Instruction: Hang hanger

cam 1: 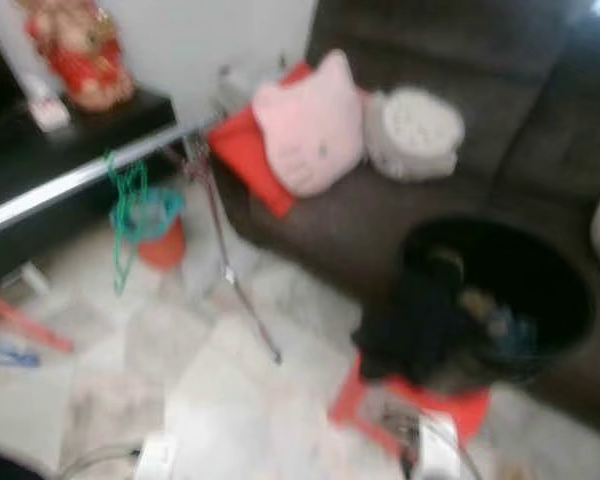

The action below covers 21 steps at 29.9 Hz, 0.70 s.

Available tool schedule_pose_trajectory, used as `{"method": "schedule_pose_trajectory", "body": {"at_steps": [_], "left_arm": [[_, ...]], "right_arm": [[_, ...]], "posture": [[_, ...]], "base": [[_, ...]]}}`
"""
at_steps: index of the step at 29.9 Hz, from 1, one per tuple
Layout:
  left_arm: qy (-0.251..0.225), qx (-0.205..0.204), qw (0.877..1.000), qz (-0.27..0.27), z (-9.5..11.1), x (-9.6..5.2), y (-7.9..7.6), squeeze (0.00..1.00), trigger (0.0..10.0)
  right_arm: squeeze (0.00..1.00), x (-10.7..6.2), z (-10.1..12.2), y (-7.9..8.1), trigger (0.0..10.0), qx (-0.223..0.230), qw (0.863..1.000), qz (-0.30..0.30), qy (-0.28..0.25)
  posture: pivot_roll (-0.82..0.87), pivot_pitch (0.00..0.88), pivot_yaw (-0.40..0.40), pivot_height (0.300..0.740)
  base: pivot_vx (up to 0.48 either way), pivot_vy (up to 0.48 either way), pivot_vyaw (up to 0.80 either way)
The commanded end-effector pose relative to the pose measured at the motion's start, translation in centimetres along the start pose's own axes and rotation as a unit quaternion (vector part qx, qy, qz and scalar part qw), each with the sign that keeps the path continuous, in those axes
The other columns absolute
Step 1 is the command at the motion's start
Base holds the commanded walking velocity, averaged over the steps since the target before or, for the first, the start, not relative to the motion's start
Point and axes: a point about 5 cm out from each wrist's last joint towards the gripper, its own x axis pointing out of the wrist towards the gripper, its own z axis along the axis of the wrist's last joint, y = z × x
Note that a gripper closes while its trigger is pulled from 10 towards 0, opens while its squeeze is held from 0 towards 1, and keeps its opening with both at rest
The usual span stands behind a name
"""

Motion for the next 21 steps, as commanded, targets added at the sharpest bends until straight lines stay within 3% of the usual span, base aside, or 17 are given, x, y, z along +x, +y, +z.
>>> {"method": "schedule_pose_trajectory", "body": {"at_steps": [1,2,21], "left_arm": [[0.018,0.003,1.000,0.008,-1.07,-0.15,0.58,0.00,10.0],[0.020,0.017,1.000,0.006,-1.02,-0.14,0.62,0.00,10.0],[0.018,0.004,1.000,0.006,-1.18,-0.17,0.56,0.00,10.0]], "right_arm": [[0.00,-0.07,-0.45,0.60,10.0,0.005,1.000,0.008,0.008],[0.00,-0.07,-0.45,0.65,10.0,0.005,1.000,0.008,0.008],[0.00,-0.08,-0.52,0.71,10.0,0.004,1.000,0.009,0.009]], "posture": [[0.01,0.000,0.027,0.740],[0.01,0.000,0.028,0.740],[0.01,0.000,0.028,0.740]], "base": [[0.000,0.000,-0.68],[0.000,0.000,-0.67],[0.000,0.000,-0.67]]}}
